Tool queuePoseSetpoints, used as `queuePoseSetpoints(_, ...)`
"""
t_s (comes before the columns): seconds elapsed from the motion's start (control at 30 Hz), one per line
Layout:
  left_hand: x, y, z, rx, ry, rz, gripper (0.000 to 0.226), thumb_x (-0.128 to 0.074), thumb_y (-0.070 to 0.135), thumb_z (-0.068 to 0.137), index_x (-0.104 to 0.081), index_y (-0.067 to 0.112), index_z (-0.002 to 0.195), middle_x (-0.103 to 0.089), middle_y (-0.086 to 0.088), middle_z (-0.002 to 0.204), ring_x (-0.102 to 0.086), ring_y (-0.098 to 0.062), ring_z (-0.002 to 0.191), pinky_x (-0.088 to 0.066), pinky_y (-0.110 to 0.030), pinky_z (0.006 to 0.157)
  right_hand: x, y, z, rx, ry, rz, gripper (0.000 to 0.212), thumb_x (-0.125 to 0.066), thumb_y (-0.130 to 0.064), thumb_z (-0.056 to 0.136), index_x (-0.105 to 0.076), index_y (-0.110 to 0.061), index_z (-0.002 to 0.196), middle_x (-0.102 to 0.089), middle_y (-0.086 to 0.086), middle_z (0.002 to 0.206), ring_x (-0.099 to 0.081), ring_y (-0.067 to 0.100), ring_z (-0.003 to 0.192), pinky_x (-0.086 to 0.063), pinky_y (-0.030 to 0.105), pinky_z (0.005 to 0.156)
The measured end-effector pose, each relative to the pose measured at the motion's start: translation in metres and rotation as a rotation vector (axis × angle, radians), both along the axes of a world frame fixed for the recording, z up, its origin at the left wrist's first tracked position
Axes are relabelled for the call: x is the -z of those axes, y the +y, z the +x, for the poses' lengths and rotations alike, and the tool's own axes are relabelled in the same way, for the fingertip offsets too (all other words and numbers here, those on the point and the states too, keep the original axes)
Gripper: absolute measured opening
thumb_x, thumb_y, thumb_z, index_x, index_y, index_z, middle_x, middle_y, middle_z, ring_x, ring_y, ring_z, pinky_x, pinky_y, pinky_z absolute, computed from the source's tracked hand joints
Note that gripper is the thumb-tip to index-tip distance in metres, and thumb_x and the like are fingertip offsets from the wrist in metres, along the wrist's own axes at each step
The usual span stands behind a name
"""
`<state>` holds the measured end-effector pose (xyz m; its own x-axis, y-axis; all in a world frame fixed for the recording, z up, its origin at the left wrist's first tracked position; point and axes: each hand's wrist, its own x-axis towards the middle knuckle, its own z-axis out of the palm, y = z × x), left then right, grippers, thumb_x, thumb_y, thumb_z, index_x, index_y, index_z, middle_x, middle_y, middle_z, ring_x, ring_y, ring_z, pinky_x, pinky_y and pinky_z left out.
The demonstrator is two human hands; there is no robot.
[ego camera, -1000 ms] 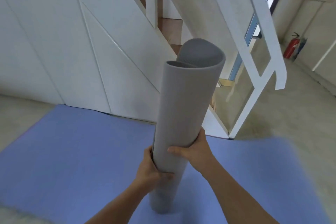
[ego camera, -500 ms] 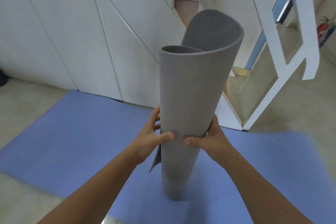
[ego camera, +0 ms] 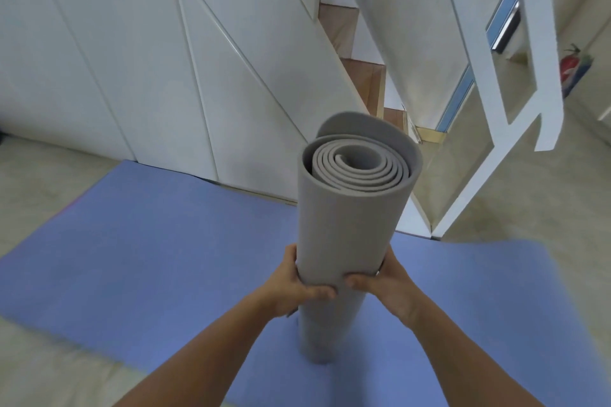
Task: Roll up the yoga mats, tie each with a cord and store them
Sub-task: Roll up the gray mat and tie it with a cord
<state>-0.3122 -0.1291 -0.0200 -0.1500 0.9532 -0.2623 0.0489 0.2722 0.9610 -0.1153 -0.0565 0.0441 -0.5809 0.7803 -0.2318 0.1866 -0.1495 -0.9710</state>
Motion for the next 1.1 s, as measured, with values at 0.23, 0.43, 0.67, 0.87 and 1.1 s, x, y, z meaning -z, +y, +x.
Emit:
queuePoseSetpoints(0.23, 0.002, 0.012, 0.008, -0.015, 0.092, -0.040, 0.100, -0.094, 0.050, 0.041, -0.032, 0.040, 0.118, -0.054, 0.009, 0.124, -0.058, -0.010, 0.113, -0.055, -0.041, 0.093, -0.097, 0.036, -0.001, 0.099, 0.166, 0.217, 0.090, -0.059, -0.086, 0.065, -0.053, -0.030, 0.136, -0.062, -0.011, 0.133, -0.054, 0.008, 0.127, -0.046, 0.033, 0.098)
queuePoseSetpoints(0.43, 0.007, 0.003, 0.027, -0.052, 0.125, -0.104, 0.109, -0.092, 0.055, 0.044, -0.026, 0.038, 0.128, -0.055, 0.012, 0.116, -0.064, -0.019, 0.098, -0.046, -0.023, 0.056, -0.175, 0.056, -0.029, -0.005, -0.457, 0.610, 0.076, -0.034, -0.086, 0.080, -0.050, -0.036, 0.135, -0.051, -0.012, 0.139, -0.051, 0.010, 0.125, -0.040, 0.043, 0.105)
queuePoseSetpoints(0.67, -0.002, -0.004, 0.015, 0.131, -0.069, -0.102, 0.111, -0.097, 0.025, 0.056, -0.027, 0.026, 0.142, -0.045, 0.005, 0.141, -0.052, -0.009, 0.121, -0.055, -0.019, 0.076, -0.172, 0.062, -0.024, -0.154, -0.842, 0.767, 0.093, -0.030, -0.090, 0.075, -0.017, -0.039, 0.153, -0.020, -0.015, 0.160, -0.033, 0.018, 0.142, -0.035, 0.054, 0.110)
queuePoseSetpoints(0.87, -0.115, 0.012, -0.019, 0.078, -0.110, 0.092, 0.068, -0.063, 0.062, 0.070, -0.058, 0.030, 0.130, -0.068, 0.009, 0.125, -0.062, -0.008, 0.116, -0.045, -0.036, 0.105, -0.172, 0.054, -0.024, -0.213, -0.624, 0.714, 0.050, -0.046, -0.031, 0.101, -0.034, -0.041, 0.149, -0.038, -0.013, 0.153, -0.040, 0.015, 0.135, -0.032, 0.041, 0.115)
queuePoseSetpoints(1.1, -0.224, 0.043, -0.003, -0.004, 0.124, 0.225, 0.043, -0.069, 0.039, 0.088, -0.061, 0.028, 0.129, -0.065, 0.005, 0.123, -0.061, -0.011, 0.111, -0.048, -0.028, 0.095, -0.169, 0.044, -0.026, 0.037, -0.633, 1.003, 0.033, -0.045, -0.037, 0.102, -0.058, -0.036, 0.133, -0.060, -0.010, 0.134, -0.052, 0.017, 0.121, -0.043, 0.037, 0.101)
